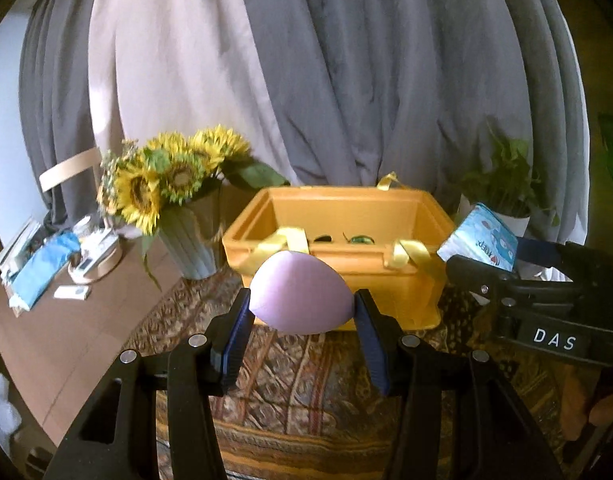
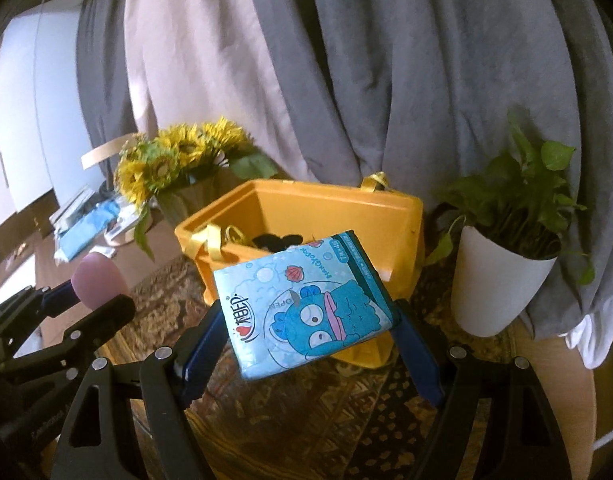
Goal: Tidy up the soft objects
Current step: 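Lift the sponge and box and carry them over the orange crate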
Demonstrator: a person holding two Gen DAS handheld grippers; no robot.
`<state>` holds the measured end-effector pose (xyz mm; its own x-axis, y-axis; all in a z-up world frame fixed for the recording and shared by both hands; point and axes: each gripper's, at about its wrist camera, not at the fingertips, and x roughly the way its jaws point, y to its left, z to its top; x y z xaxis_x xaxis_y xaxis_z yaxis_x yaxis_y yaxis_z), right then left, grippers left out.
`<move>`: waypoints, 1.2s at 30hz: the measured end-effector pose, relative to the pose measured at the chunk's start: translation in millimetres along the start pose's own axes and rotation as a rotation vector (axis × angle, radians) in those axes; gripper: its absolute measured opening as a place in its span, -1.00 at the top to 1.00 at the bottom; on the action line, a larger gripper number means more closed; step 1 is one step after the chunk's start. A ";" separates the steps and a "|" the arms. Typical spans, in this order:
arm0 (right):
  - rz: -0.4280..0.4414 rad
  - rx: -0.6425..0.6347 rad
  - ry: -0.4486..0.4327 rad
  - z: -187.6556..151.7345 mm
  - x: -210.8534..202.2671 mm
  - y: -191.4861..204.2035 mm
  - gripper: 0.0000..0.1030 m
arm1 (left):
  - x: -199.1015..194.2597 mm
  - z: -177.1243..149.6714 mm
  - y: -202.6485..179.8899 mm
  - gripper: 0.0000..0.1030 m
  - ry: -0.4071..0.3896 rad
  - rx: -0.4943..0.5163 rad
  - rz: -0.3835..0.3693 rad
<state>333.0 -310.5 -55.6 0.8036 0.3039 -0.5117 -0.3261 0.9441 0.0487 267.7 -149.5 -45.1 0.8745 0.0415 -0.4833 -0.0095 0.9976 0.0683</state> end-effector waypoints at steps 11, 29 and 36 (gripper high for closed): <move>-0.116 0.087 -0.050 16.9 -7.9 24.3 -0.57 | 4.9 30.2 28.3 0.03 -0.053 0.053 -0.105; -0.209 0.134 -0.119 50.1 -5.4 41.7 -0.57 | 27.4 71.3 50.0 0.03 -0.109 0.073 -0.195; -0.221 0.133 -0.126 66.8 10.7 34.4 -0.57 | 46.9 86.4 50.9 0.03 -0.123 0.076 -0.194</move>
<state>363.7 -266.3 -2.1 0.9064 0.0945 -0.4117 -0.0746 0.9951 0.0642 350.1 -101.6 11.2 0.9088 -0.1619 -0.3844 0.1967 0.9790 0.0528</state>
